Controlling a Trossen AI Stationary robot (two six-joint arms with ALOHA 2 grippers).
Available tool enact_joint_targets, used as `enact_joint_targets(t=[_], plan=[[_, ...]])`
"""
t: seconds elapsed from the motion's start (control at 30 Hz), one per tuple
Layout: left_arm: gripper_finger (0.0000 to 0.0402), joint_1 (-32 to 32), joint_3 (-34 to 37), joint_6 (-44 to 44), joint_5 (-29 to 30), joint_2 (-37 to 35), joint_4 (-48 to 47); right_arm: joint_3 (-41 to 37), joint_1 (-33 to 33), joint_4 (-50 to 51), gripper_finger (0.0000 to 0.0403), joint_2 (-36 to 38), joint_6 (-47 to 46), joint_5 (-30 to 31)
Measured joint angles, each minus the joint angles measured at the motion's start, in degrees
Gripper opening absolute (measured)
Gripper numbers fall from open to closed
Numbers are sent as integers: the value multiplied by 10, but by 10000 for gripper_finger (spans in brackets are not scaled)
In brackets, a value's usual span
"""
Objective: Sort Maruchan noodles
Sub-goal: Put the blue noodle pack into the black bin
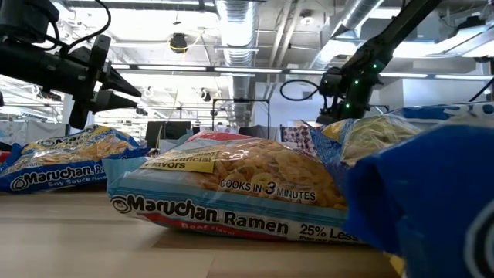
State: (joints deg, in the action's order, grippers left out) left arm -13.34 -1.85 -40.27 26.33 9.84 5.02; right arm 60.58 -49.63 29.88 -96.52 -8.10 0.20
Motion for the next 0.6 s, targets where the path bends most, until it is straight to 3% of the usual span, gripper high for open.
enact_joint_targets(t=[0.2, 0.37, 0.6], plan=[[100, 0, 0, 1, 1, 0, 0, 0, -1, -13, 125, -4, 14, 47], [100, 0, 0, 6, 15, 0, 0, 1, 0, -47, 125, -17, 16, 46], [100, 0, 0, 29, 24, 0, 0, 12, 14, -14, 125, -67, 11, 28]])
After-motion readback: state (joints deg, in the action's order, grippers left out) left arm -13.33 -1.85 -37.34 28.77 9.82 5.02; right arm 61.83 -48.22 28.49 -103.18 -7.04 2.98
